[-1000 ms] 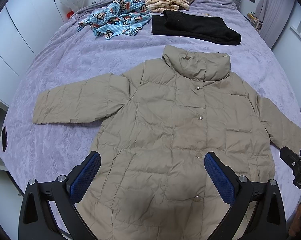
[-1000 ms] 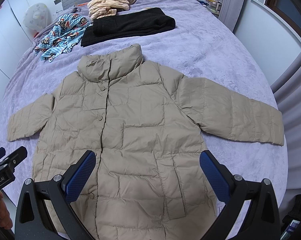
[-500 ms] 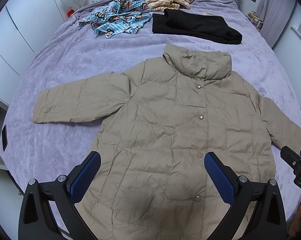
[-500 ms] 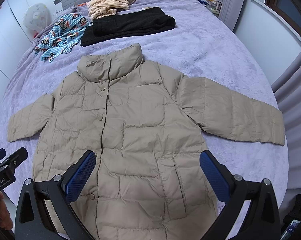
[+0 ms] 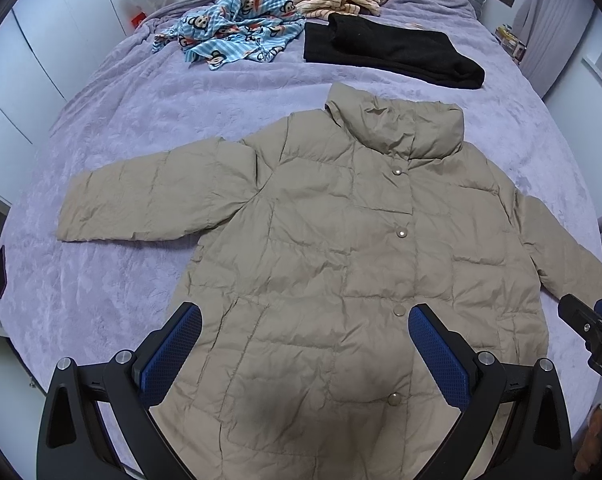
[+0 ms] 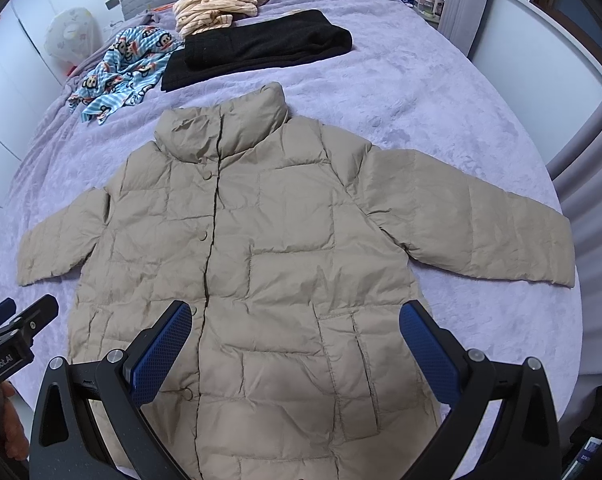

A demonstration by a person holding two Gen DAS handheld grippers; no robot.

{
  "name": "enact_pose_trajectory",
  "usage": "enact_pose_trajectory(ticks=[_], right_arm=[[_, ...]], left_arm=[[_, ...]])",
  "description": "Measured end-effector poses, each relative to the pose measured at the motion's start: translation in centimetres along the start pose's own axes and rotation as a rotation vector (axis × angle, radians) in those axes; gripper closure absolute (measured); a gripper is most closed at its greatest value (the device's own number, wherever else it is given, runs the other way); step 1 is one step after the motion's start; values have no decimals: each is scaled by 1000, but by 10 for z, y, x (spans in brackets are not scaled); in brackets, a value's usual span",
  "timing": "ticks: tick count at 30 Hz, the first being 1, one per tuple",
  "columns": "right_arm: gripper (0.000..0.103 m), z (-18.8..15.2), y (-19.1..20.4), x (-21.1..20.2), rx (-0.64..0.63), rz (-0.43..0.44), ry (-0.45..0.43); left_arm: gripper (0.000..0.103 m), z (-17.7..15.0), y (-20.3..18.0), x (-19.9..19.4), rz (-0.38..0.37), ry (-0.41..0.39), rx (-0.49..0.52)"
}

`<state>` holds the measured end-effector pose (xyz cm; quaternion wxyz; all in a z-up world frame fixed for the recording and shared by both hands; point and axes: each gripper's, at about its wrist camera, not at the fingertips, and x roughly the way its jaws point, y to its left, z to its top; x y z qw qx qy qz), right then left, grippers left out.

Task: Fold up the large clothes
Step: 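Grasp the jacket sleeve cuff with the left tool and lift it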

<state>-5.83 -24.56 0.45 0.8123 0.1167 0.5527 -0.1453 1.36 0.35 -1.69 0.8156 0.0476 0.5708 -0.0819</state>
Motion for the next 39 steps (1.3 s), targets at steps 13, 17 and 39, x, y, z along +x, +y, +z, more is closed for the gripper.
enact_pose_trajectory(ticks=[13,17,39], right_arm=[[0,-15,29,13,42,103,-25],[0,-20,47,33,68,105,78],[0,-29,227,140,-23,257,137]], left_arm=[[0,2,61,46,-112,54,-59],[0,5,105,74,-166,75,-121],[0,54,390,227,-399,-97,-744]])
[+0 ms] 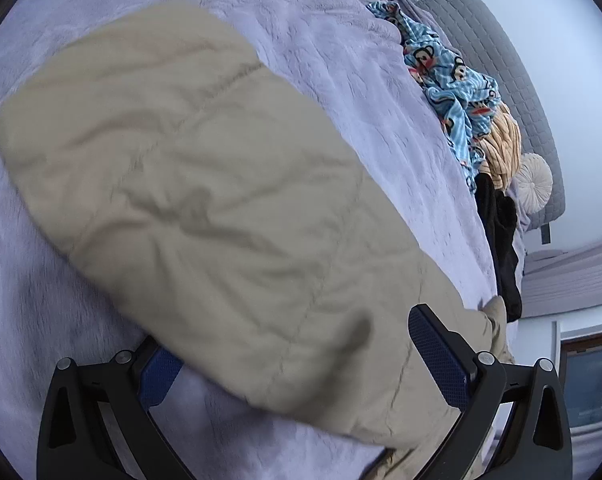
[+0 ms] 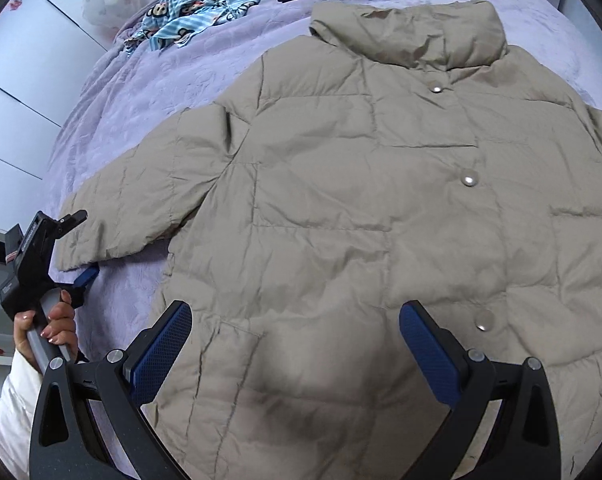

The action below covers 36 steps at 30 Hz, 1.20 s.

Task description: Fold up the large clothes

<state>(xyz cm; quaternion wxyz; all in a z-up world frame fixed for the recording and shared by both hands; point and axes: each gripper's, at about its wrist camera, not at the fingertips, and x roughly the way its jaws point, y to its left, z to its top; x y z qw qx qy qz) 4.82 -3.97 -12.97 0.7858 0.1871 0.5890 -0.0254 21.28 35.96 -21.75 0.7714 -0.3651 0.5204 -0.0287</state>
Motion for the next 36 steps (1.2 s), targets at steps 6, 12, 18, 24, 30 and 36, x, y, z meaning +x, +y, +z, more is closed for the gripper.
enact_pose_trajectory(ticks=[6,12,18,24,30,36], right_arm=[[0,17,22,23,-44,26,-21],[14,48,45,28,-72,90,-120],[95,76,54,70,20,251,-50],[95,68,65,125,5,297,54],[95,67,46,119,27,398,94],[95,49,-38,43,20,300,-12]], left_arm=[[74,38,-7,18,91,3,93],[93,40,-34,-27,53,-76,211],[93,19,-94,-73,-7,-155,433],[93,-25,-179,-80,-150,-129,616],[93,-102,-277,-47,-260,-47,748],[93,-214,-359,21,-229,53,964]])
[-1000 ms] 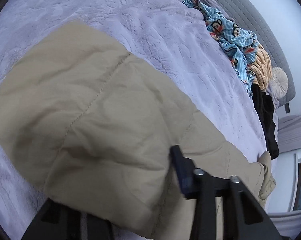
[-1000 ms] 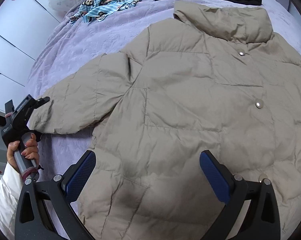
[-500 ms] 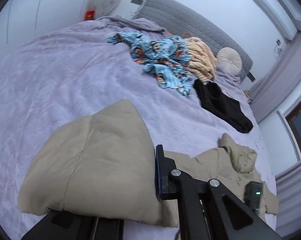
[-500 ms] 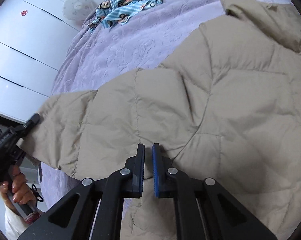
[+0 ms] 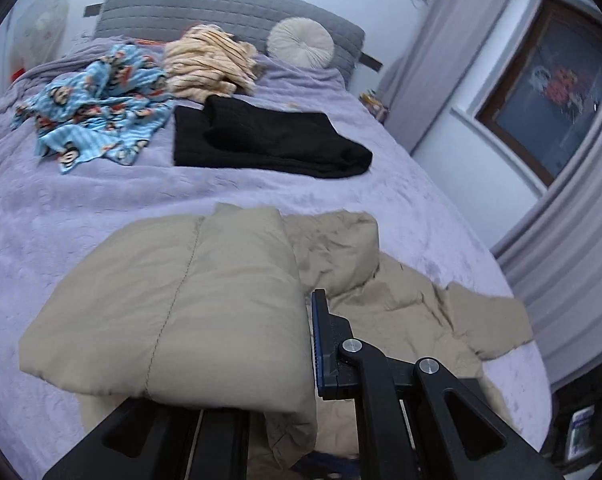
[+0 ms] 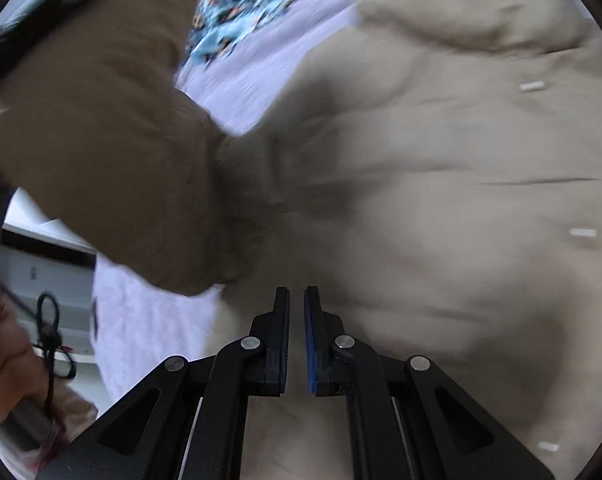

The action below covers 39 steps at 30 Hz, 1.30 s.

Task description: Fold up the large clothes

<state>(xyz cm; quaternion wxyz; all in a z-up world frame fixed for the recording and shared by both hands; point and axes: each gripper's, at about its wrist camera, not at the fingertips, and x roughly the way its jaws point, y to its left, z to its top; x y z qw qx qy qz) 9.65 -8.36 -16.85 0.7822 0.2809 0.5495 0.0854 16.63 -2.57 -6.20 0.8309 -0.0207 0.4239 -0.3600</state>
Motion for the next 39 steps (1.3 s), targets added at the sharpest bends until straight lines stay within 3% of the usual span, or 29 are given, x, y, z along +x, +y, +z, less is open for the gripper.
enact_pose_trajectory(ticks=[4,7,8,10,12,13,14,18,21,23,24,25,26,29,33,36,39], right_arm=[[95,-12,-71,-76,50,-156,-91],[95,-21,-119,-108,119,-234,-124],[95,-25,-131,-116,141,-255,-130],[95,-31,-149,-121,183,-257,-136],[95,-35,-161,-130,206,-235,-140],[95,-36,-164,-130,210,-228,-144],[95,-35,-164,-128,212,-226,-146],[95,-25,-171,-128,228,-221,-142],[94,-30,-164,-129,209,-249,-125],[86,-28,-153,-134,171,-285,-113],[62,-27,-146,-135,147,-297,-112],[30,-24,-135,-136,113,-311,-119],[22,-21,-124,-137,79,-321,-139],[20,-9,-77,-128,-97,-353,-171],[20,6,0,-94,-404,-436,-194],[20,11,47,-55,-611,-524,-199],[20,16,69,-11,-755,-590,-171]], left_arm=[[92,-43,-54,81,126,163,128],[89,-78,-63,123,251,257,201],[81,-85,-64,128,276,258,216],[76,-93,-69,127,300,231,240],[49,-95,-73,124,298,240,260],[25,-95,-74,120,292,236,260],[21,-95,-75,114,284,222,254],[21,-87,-62,87,255,220,213],[21,-82,-44,50,219,187,166],[21,-81,-24,21,209,153,122],[21,-81,-9,5,220,130,89],[21,-80,7,-7,247,108,54],[21,-79,26,-17,290,87,11],[21,-82,97,-31,437,85,-159],[21,-100,178,-16,416,176,-384],[21,-117,198,3,422,212,-428],[21,-122,192,10,450,201,-393]])
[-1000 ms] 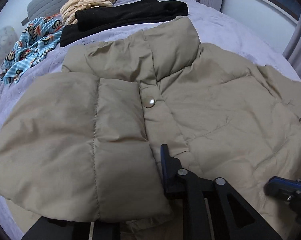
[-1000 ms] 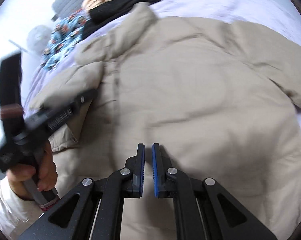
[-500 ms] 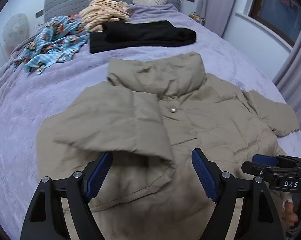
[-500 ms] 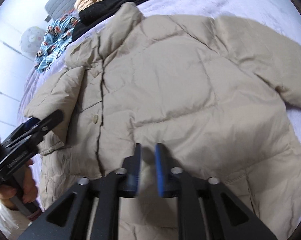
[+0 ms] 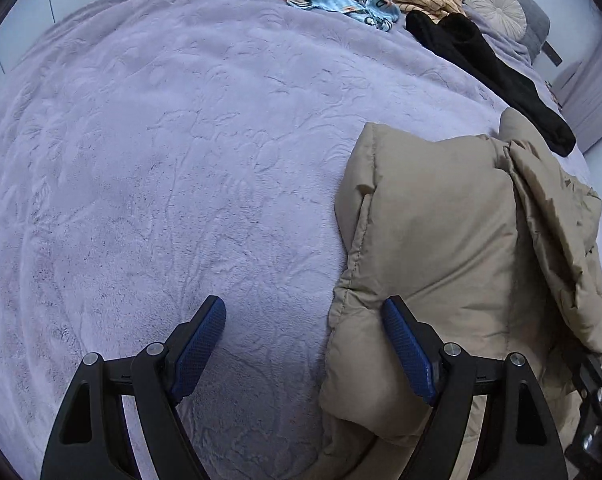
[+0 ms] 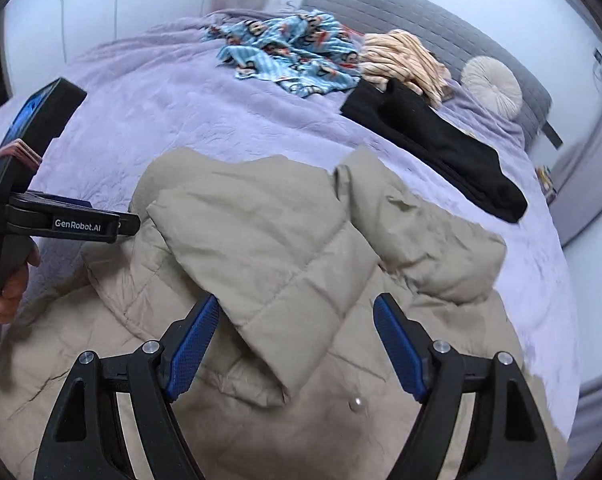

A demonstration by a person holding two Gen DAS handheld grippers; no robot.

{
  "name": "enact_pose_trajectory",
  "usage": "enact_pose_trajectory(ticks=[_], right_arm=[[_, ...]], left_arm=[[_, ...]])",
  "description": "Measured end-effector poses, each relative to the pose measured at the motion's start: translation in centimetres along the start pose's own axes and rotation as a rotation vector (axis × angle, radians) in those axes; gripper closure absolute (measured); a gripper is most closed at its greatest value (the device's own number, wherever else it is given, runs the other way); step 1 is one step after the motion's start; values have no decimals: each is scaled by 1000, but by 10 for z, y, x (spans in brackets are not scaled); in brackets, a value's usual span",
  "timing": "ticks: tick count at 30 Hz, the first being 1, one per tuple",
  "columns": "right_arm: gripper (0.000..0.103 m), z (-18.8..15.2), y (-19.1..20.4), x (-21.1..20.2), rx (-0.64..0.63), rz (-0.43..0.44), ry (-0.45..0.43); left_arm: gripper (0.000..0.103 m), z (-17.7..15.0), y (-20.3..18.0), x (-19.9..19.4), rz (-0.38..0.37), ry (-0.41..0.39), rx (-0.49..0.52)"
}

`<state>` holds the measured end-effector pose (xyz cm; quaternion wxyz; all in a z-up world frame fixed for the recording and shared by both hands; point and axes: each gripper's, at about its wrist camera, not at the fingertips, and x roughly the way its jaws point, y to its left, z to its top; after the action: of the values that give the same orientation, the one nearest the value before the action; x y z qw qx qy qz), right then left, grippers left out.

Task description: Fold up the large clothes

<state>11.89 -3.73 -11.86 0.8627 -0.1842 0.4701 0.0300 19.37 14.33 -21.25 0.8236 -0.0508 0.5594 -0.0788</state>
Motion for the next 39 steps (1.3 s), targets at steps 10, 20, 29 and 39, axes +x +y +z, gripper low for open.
enact_pose_trajectory(ticks=[10,20,29,39], right_arm=[[94,-62,-132,27,657,103,85],[82,-162,-183,-9,1079,205,130],[83,-111,-167,0,726,106,129],[83,-108,-198,-17,742,159,31]], left_arm=[[20,4,-11,6,43,-20,55],[45,26,-19,-43,66,-107,77],[44,11,-67,-5,70,-44,201],[43,3,-64,-1,86,-45,184]])
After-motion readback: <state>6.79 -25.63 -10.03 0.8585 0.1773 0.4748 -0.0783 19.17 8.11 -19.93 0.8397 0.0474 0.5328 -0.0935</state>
